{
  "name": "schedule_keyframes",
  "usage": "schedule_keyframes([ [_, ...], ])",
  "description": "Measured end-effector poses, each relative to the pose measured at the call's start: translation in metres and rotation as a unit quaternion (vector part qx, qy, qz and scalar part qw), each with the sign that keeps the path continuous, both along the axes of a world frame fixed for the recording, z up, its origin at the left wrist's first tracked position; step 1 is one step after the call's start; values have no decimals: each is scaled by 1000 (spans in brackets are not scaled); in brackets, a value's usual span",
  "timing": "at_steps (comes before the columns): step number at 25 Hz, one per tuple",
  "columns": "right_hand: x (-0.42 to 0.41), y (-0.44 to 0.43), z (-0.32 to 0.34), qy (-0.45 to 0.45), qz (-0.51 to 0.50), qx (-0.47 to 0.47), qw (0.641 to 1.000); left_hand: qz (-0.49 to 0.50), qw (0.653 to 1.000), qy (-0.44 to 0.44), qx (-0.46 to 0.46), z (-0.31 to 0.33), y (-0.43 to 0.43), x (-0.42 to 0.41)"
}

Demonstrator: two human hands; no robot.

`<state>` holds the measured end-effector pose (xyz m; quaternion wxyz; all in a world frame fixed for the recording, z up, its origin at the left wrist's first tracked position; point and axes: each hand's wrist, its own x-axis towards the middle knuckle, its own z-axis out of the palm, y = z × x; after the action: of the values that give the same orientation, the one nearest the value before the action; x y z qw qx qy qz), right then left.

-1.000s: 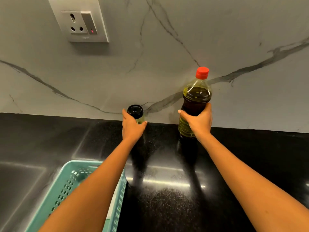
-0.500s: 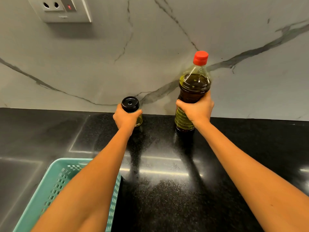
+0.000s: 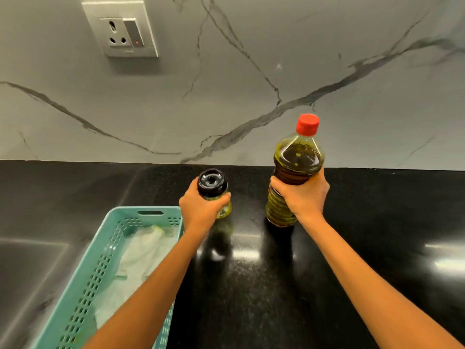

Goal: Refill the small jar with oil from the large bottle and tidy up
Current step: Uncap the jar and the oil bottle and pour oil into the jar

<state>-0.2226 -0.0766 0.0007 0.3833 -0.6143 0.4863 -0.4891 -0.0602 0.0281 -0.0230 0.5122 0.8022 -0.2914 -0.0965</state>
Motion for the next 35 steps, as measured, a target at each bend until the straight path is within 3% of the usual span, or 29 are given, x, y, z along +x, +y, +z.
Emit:
schedule_keyframes([
  [11, -106, 111, 3, 20, -27, -13, 999, -45, 998, 40, -13, -21, 123, -87],
  [29, -156, 145, -14, 45, -5, 16, 999, -50, 998, 41, 9, -38, 169, -131],
  [32, -149, 157, -10, 51, -68, -75, 994, -56, 997, 44, 20, -38, 167, -129],
  [35, -136, 168, -6, 141, -97, -299, 939, -64, 996, 52, 23, -37, 167, -129],
])
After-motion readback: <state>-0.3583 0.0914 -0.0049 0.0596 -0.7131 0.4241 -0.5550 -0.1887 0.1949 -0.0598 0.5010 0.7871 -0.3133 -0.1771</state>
